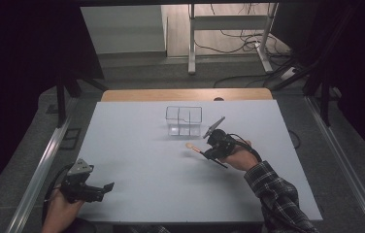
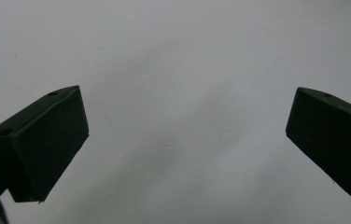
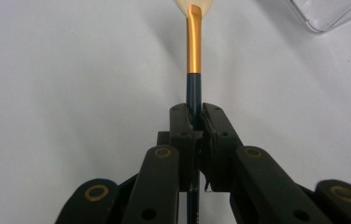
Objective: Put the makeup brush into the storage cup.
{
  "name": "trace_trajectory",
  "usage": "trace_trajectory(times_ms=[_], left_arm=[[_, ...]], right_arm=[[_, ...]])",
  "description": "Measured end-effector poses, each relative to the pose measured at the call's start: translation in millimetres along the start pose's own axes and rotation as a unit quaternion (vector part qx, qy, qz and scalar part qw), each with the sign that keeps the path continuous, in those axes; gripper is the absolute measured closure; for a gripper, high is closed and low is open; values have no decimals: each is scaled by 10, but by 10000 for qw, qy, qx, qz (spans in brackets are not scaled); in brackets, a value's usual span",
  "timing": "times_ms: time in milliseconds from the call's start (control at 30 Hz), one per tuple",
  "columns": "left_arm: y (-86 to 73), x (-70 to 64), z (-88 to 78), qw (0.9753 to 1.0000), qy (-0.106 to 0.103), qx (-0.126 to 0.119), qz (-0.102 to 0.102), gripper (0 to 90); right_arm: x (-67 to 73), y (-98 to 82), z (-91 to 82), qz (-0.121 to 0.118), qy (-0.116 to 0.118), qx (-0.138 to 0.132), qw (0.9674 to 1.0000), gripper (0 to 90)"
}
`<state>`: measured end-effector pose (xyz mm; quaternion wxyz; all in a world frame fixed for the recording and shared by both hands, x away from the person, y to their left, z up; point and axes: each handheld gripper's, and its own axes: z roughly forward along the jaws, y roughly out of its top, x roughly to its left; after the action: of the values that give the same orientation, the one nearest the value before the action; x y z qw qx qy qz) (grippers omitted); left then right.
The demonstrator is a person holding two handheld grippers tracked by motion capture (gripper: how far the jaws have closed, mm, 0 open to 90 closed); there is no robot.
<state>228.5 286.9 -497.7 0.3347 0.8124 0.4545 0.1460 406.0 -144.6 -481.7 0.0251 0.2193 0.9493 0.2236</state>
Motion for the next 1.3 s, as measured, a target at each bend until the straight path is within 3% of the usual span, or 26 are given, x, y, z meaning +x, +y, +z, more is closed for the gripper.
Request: trace_trajectory(times_ms=[633, 1300], left_arm=[[-1, 1, -2, 10000, -3, -6, -4, 0], [0, -3, 0, 10000, -10, 4, 13, 0]], right_arm=[[31, -88, -150, 251, -150, -462, 9985, 837], [62, -196, -367, 403, -329, -1089, 9927, 837]])
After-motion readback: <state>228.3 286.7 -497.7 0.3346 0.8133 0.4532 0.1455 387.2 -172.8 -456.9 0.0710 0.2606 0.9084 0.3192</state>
